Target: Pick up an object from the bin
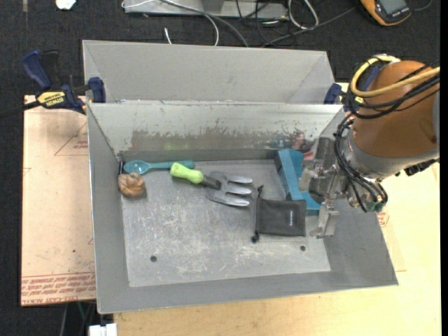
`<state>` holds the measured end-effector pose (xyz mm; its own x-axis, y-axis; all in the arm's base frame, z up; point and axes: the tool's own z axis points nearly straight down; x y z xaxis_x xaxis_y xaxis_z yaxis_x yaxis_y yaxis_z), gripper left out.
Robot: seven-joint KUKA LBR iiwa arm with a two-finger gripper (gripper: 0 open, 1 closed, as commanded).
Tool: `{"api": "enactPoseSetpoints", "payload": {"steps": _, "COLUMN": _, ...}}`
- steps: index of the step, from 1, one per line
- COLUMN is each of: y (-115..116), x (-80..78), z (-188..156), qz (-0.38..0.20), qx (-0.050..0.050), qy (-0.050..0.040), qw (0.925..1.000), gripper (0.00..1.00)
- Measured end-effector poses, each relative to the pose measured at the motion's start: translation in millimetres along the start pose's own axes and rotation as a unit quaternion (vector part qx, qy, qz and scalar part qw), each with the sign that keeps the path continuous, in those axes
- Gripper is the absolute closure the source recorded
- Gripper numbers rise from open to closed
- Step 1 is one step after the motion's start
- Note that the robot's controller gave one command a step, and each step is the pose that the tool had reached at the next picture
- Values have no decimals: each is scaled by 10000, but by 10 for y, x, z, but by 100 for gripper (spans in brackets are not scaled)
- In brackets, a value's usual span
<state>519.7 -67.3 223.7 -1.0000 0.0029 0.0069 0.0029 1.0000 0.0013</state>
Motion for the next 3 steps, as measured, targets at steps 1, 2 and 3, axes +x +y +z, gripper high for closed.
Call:
{"api": "enactPoseSetpoints", "payload": {"steps": 1, "y": 4, "x": -15, "z": -42, "qz": -14, "qx": 6, "qy": -39, "qw": 10000, "gripper": 0}}
{"api": "enactPoseSetpoints", "payload": {"steps": 2, "y": 101, "x": -91, "z": 683, "qz": 147, "qx": -7, "qy": -7, "qw": 9999, "gripper": 0}}
{"api": "enactPoseSetpoints", "payload": {"steps": 3, "y": 163, "x": -82, "z": 643, "qz": -434, "qx": 13, "qy": -100, "qw": 9990, "gripper": 0}}
